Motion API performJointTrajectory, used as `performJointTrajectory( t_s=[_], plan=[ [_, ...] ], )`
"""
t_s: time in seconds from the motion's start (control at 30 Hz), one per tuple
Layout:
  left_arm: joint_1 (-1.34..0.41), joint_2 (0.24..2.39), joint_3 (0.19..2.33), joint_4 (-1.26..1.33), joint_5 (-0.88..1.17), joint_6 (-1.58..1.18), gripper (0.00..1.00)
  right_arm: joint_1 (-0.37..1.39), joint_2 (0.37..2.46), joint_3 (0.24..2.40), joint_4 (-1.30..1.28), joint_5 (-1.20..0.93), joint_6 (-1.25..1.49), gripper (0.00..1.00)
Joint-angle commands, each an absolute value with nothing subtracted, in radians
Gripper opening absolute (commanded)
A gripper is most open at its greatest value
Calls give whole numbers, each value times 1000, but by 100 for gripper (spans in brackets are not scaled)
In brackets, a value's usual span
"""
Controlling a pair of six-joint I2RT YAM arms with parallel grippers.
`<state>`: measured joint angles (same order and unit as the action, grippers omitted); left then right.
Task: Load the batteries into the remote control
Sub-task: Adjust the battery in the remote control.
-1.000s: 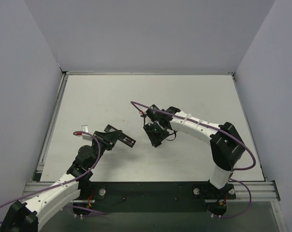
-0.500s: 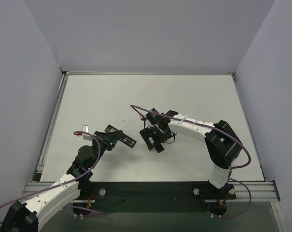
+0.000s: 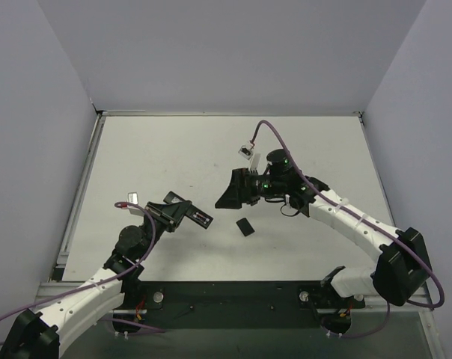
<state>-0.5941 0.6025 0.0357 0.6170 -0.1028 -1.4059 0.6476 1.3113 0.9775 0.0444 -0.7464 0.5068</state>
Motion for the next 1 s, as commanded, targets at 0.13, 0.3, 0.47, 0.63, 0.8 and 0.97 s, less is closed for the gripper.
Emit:
performJointTrajectory(
  t_s=[0.13,0.3,0.47,0.63,0.8,0.97],
  plan=[
    [-597,640,-6,776,-63,-1434,0,670,1385,920,356,-933,733,78],
    [-597,656,17,805,-58,-1447,0,690,1428,911,417,-959,773,71],
    [-597,673,29,844,-55,-1459,0,712,1480,905,474,-982,808,63],
    [-597,689,38,873,-54,-1470,0,721,1523,902,514,-1009,830,59],
    [-597,692,41,890,-54,-1479,0,730,1542,900,525,-1028,828,48],
    [-597,690,35,908,-63,-1496,0,733,1552,890,554,-1051,838,34]
  ],
)
